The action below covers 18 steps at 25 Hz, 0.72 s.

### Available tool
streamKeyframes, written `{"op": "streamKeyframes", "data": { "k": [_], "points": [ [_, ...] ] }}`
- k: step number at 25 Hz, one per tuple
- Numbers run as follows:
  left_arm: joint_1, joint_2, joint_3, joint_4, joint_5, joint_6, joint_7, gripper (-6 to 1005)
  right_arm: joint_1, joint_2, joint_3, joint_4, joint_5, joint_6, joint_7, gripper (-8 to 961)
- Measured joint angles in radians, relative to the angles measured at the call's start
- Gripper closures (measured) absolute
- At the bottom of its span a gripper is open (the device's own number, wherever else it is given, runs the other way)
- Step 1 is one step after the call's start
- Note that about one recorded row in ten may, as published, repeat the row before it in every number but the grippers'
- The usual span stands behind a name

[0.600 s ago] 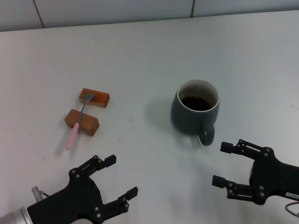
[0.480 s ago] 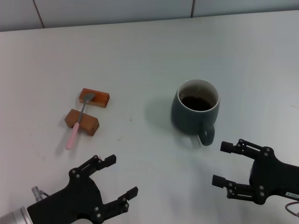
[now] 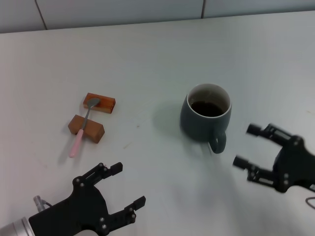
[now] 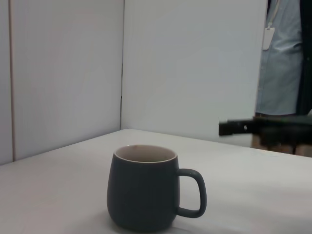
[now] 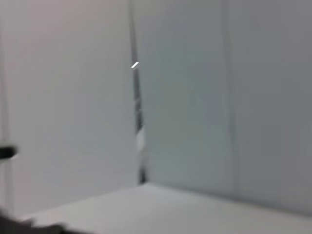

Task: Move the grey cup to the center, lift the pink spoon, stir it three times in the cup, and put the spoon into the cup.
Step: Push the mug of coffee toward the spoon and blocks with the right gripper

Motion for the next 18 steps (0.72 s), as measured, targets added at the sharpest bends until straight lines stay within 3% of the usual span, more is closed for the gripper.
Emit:
{"op": "streamKeyframes", "data": {
  "k": [3, 4, 5, 9, 14, 18],
  "points": [
    [-0.001, 0.0, 0.0, 0.0, -0.001, 0.002, 0.001, 157, -0.036, -0.002, 0.041, 0.121, 0.194, -0.008, -0.207, 195],
    [-0.001, 0.0, 0.0, 0.0, -0.001, 0.002, 0.001, 157, -0.036, -0.002, 0.041, 0.121, 0.194, -0.008, -0.207, 199],
    [-0.002, 0.0, 0.0, 0.0, -0.001, 0.002, 0.001, 157, -0.046, -0.002, 0.084, 0.213, 0.307, 0.002, -0.332, 204],
    [-0.011, -0.001, 0.0, -0.005, -0.001, 0.002, 0.001, 157, -0.037, -0.002, 0.154, 0.345, 0.432, 0.057, -0.494, 222],
    [-0.018, -0.001, 0.0, -0.008, -0.001, 0.003, 0.001, 157, 0.011, 0.0, 0.256, 0.495, 0.503, 0.201, -0.729, 244],
    [-0.02, -0.002, 0.002, -0.009, -0.001, 0.004, -0.002, 157, 0.054, 0.001, 0.261, 0.526, 0.497, 0.294, -0.766, 296]
  ]
}}
